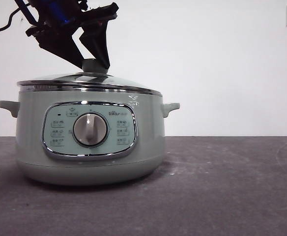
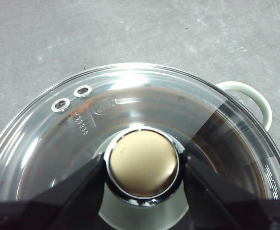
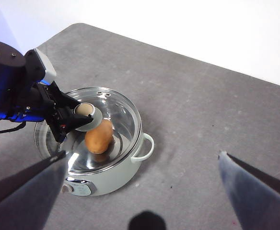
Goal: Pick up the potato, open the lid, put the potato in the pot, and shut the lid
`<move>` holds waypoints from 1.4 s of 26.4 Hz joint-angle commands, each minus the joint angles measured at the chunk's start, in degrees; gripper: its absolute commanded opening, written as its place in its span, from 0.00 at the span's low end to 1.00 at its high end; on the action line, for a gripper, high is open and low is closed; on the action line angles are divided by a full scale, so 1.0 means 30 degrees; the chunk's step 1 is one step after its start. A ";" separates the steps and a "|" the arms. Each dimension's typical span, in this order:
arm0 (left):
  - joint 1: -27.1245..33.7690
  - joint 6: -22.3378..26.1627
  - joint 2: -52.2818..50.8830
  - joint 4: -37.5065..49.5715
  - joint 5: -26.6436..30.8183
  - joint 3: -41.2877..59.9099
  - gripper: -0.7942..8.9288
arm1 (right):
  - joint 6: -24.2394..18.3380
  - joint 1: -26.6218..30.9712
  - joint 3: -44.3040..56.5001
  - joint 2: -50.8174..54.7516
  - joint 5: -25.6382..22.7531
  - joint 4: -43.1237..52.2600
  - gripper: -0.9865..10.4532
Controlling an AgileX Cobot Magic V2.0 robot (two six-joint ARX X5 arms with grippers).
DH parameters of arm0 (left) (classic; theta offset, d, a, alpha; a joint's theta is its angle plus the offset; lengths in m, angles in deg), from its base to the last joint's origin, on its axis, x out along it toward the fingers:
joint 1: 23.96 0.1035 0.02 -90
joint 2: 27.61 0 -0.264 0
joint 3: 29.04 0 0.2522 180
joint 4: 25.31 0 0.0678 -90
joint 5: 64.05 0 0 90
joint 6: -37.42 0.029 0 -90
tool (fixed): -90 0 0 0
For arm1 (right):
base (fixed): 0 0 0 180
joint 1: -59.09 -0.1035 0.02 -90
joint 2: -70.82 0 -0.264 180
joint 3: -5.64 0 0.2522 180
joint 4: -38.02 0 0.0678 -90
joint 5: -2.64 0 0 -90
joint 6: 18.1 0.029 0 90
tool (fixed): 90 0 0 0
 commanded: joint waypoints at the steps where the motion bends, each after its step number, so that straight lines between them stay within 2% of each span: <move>1: -0.0080 0.0342 0.0102 -0.0291 -0.0255 0.0226 0.07 | 0.0364 -0.0029 -0.0015 0.0007 -0.0051 -0.0007 0.55; 8: -0.0080 -0.0109 0.0124 -0.0801 -0.0408 0.0226 0.08 | 0.0627 -0.0029 -0.0015 0.0007 -0.0036 -0.0386 0.55; 11: -0.0036 -0.0160 0.0124 -0.0991 -0.1392 0.0226 0.08 | 0.0634 -0.0029 -0.0015 0.0007 -0.0036 -0.0605 0.55; 16: -0.0036 -0.0168 0.0124 -0.0780 -0.1712 0.0226 0.08 | 0.0765 -0.0029 -0.0015 0.0007 -0.0022 -0.0925 0.55; 25: 0.0138 -0.0605 0.0124 -0.0641 -0.1668 0.0226 0.09 | 0.0780 -0.0029 -0.0015 0.0015 0.0044 -0.1800 0.55; 26: 0.0138 -0.0597 0.0124 -0.0641 -0.1668 0.0226 0.12 | 0.0787 -0.0029 -0.0015 0.0015 0.0058 -0.1851 0.55; 30: 0.0219 -0.0590 0.0124 -0.0379 -0.1661 0.0226 0.38 | 0.0911 -0.0029 -0.0015 0.0015 0.0051 -0.1974 0.55; 32: 0.0219 -0.0590 0.0095 0.0000 -0.1668 0.0175 0.45 | 0.0911 -0.0029 -0.0015 0.0015 0.0051 -0.1974 0.55; 37: 0.0153 -0.0597 -0.1027 -0.0248 -0.1690 -0.1042 0.47 | 0.0903 -0.0022 -0.0007 -0.0007 0.0029 -0.2106 0.55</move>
